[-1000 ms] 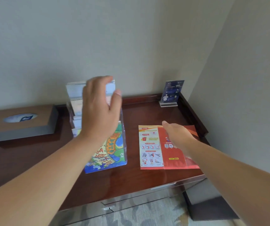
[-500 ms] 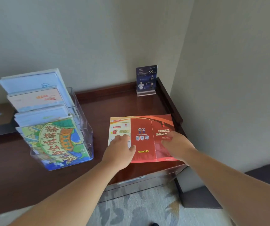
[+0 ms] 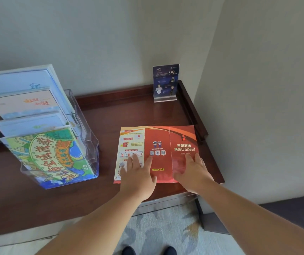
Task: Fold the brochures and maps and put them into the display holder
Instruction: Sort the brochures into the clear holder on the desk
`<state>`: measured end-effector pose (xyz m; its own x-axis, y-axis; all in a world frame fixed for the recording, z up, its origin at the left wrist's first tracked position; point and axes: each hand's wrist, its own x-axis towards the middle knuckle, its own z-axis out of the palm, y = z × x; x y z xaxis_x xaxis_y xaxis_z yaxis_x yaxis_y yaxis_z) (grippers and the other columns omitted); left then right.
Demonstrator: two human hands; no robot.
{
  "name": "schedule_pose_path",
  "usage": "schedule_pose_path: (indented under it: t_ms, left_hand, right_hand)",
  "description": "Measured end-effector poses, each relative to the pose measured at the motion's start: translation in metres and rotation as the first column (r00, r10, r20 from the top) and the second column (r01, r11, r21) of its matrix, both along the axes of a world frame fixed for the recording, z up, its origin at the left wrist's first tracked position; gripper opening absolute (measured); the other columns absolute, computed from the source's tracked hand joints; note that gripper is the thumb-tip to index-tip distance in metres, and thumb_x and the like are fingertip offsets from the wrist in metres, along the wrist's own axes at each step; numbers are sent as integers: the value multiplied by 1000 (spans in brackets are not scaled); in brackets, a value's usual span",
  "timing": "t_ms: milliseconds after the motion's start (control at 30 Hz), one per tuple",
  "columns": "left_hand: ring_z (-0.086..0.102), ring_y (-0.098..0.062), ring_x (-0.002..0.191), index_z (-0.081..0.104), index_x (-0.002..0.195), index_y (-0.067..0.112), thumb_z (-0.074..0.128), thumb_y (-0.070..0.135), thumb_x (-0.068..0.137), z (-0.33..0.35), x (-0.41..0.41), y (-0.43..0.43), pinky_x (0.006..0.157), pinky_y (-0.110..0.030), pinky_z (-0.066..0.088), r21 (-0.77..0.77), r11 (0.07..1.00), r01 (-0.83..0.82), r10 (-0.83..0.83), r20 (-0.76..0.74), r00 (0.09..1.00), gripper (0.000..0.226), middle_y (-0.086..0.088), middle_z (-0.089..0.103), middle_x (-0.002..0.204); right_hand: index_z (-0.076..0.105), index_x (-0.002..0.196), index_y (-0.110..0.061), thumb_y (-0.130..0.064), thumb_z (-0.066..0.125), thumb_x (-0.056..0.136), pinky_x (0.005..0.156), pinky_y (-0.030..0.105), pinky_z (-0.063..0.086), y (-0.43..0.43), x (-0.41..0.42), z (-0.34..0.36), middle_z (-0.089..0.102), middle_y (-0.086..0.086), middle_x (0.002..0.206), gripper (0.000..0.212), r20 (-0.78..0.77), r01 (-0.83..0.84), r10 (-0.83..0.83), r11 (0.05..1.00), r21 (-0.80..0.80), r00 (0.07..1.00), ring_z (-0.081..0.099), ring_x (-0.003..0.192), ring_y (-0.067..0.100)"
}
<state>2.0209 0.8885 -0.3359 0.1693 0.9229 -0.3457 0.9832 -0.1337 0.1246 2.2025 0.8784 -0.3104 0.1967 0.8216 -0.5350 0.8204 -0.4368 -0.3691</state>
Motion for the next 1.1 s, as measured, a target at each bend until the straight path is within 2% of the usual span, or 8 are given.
schedule_pose_path:
  t_ms: [100, 233, 367, 500, 600, 667, 833, 1100]
  left_hand:
    - [6, -38, 150, 8, 151, 43, 38, 57, 96, -6, -1, 0, 115, -58, 20, 61, 998, 11, -13, 30, 999, 64, -14, 1, 164]
    - [-5, -35, 151, 3, 150, 47, 32, 59, 97, -11, 1, 7, 117, -59, 7, 115, 991, 72, -75, 25, 997, 62, -8, -6, 165]
    - [-11, -34, 150, 1, 151, 45, 26, 56, 100, -17, 8, 21, 116, -62, 2, 65, 994, 85, -87, 41, 995, 58, -6, -11, 165]
    - [-4, -34, 151, 8, 151, 46, 28, 50, 101, -20, 8, 23, 115, -62, 9, 54, 995, 88, -90, 38, 995, 53, -5, -4, 165]
    - [14, -32, 145, 21, 147, 47, 36, 47, 99, -16, 5, 27, 108, -57, 23, 134, 986, 101, -106, 28, 994, 50, -5, 15, 161]
    - [17, -31, 143, 24, 147, 46, 39, 41, 98, -11, 10, 37, 107, -56, 24, 189, 977, 94, -108, 65, 992, 51, -4, 18, 159]
    - [-10, -30, 151, 5, 152, 45, 30, 41, 102, -13, 26, 57, 113, -67, 8, 24, 993, 116, -117, 95, 988, 56, 0, -8, 165]
    - [-11, -23, 151, 0, 153, 43, 26, 48, 102, -15, 18, 57, 114, -65, 6, 3, 993, 115, -115, 95, 989, 58, 5, -8, 165]
  right_hand:
    - [2, 157, -21, -54, 60, 87, 120, 42, 11, 8, -5, -6, -12, 6, 163, 97, 62, 36, -40, 997, 62, 997, -10, 150, 24]
    - [-5, 156, -23, -64, 58, 83, 120, 41, 2, 24, -11, -16, -17, 7, 162, 105, 175, 14, -40, 989, 147, 984, -13, 150, 25]
    - [-12, 155, -21, -77, 52, 78, 120, 42, -1, 31, -13, -29, -19, 10, 162, 115, 214, 5, -26, 995, 98, 976, -15, 149, 28]
    - [-12, 155, -19, -83, 47, 74, 120, 44, -3, 29, -17, -36, -18, 10, 162, 119, 250, -23, -5, 994, 108, 968, -15, 149, 28]
    - [-10, 155, -20, -84, 47, 72, 120, 44, -2, 32, -17, -34, -14, 9, 163, 119, 222, -9, -20, 992, 128, 975, -12, 150, 27]
    - [-10, 155, -20, -83, 45, 74, 121, 44, -3, 32, -18, -35, -15, 9, 163, 117, 231, -29, -2, 991, 131, 973, -13, 150, 26]
    - [-13, 155, -21, -89, 31, 72, 120, 42, -7, 24, -14, -40, -21, 8, 162, 115, 245, -81, 41, 985, 153, 969, -18, 149, 24]
    - [-26, 150, -16, -87, 9, 77, 120, 42, -12, 11, -17, -49, -28, 11, 158, 107, 347, -166, 95, 969, 183, 933, -25, 146, 25]
